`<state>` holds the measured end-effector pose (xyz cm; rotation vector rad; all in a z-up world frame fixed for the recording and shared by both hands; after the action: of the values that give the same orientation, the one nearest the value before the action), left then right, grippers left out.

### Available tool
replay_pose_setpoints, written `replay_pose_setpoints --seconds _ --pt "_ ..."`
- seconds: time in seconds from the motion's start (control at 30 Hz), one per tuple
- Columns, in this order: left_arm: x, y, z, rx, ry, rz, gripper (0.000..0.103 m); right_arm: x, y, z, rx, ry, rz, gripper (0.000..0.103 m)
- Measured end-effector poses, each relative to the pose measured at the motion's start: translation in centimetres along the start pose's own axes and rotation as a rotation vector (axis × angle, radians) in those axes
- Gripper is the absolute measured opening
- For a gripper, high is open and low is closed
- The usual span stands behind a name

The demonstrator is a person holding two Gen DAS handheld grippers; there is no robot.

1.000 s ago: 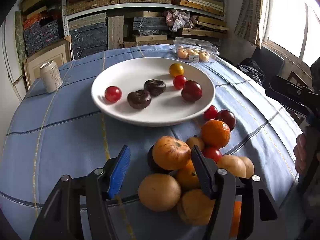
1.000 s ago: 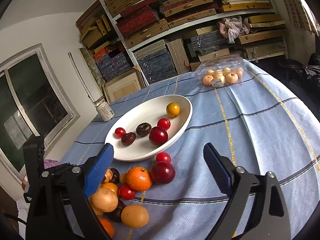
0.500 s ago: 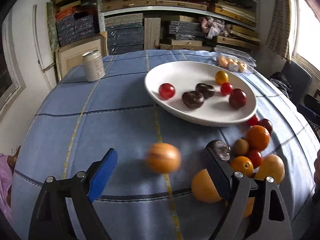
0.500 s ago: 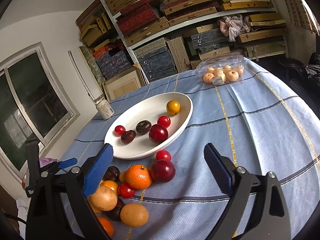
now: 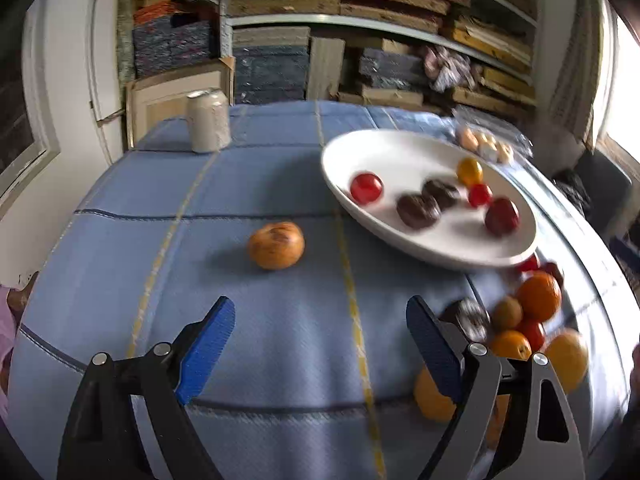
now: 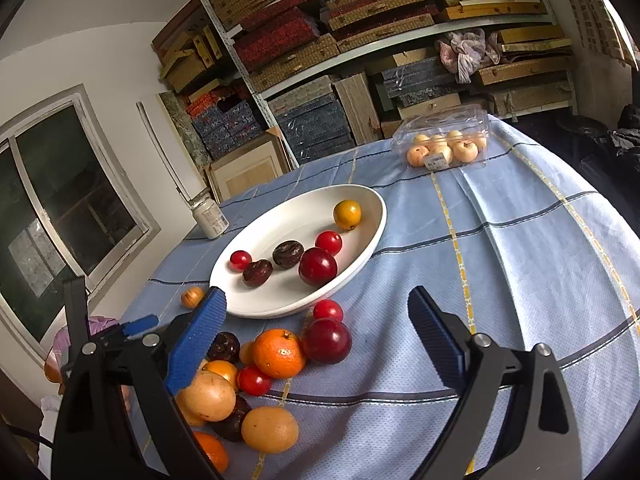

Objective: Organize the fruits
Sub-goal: 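Move both grippers away from the plate back to the fruit pile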

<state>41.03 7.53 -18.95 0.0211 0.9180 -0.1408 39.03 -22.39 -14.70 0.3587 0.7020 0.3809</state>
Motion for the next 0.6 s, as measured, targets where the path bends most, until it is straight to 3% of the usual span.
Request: replay_pose_setpoints --seconds 0.23,0.4,0.6 --pt "1.6 2.6 1.8 -0.062 -0.011 0.055 0.088 0.0 0.2 -0.2 -0.006 0.007 -0.005 0.09" --pt "2.3 4.4 2.5 -0.14 -0.006 0.006 0.088 0.2 0.4 -0.3 -0.018 0.016 -0.009 0.09" --pt "2.1 2.3 2.7 -0.046 -0.013 0.009 0.088 0.3 0.5 -0.5 -0.02 0.018 -0.01 0.09"
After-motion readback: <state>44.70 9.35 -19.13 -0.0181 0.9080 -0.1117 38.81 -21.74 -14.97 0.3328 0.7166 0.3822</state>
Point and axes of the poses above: each gripper's, at about its wrist camera, not at the fingertips, and x roughly the way its jaws point, y to its left, z to its top, the point moved 8 cm from there along x, roughly the way its jaws point, and after that the axes turned 10 degrees about y, right-handed, at the moved point
